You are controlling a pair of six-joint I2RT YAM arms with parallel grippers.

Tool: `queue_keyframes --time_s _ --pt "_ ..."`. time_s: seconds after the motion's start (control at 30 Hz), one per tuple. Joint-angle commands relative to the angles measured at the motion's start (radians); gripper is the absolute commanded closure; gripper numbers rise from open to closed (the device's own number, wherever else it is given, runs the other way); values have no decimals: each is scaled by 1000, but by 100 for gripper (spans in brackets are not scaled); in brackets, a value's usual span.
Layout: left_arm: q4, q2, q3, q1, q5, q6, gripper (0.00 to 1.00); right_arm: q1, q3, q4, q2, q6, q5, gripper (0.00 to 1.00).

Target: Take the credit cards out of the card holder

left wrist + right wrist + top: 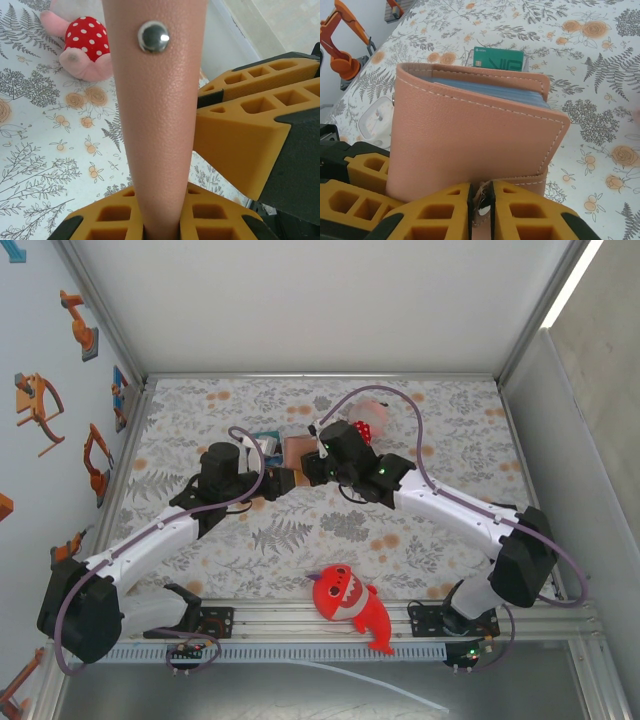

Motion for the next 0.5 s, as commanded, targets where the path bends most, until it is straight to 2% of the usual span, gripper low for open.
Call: queue_keyframes --time_s 0.0,0.3,0.43,0.47 --pt "56 -34 23 -10 38 28 90 -5 -26 -40 -24 11 71 87" --pt "54 -35 24 -10 35 27 90 -7 -42 -34 -45 15 94 96" --pt "49 -40 27 -8 32 30 90 -12 -52 -33 -64 10 95 95" --pt "47 -42 27 -7 35 32 90 -15 -52 -34 -69 10 91 91"
